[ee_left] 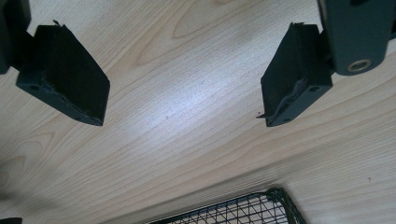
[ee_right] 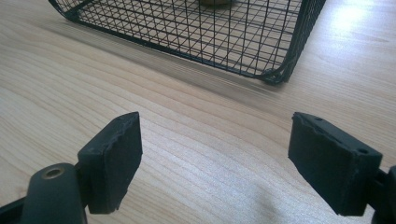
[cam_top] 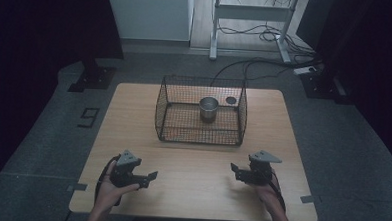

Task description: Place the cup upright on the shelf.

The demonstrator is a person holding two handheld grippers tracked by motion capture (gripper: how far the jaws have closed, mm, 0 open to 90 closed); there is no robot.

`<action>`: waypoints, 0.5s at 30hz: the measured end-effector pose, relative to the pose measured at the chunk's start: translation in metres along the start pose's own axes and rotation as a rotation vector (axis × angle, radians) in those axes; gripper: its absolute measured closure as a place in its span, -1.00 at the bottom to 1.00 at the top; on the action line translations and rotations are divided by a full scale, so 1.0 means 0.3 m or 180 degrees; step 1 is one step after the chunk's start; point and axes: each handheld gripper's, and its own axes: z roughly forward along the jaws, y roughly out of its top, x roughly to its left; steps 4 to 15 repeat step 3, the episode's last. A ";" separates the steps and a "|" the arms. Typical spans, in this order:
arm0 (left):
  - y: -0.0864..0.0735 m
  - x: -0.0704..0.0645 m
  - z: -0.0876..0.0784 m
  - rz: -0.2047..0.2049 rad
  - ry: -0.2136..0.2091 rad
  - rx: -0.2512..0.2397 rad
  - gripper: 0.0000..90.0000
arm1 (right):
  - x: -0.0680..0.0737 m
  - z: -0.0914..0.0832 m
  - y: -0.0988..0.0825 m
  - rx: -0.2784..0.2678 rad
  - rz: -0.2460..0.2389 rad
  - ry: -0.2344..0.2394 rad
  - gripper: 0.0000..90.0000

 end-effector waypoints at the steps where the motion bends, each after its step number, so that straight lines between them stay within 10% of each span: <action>1: 0.000 0.000 -0.001 -0.0003 0.0000 -0.0003 -0.65 | -0.001 0.004 0.000 0.0014 0.0011 -0.0028 -0.66; 15: 0.000 0.002 -0.002 -0.0009 0.0000 -0.0005 -0.65 | -0.006 0.013 -0.002 0.0064 0.0005 -0.0077 -0.69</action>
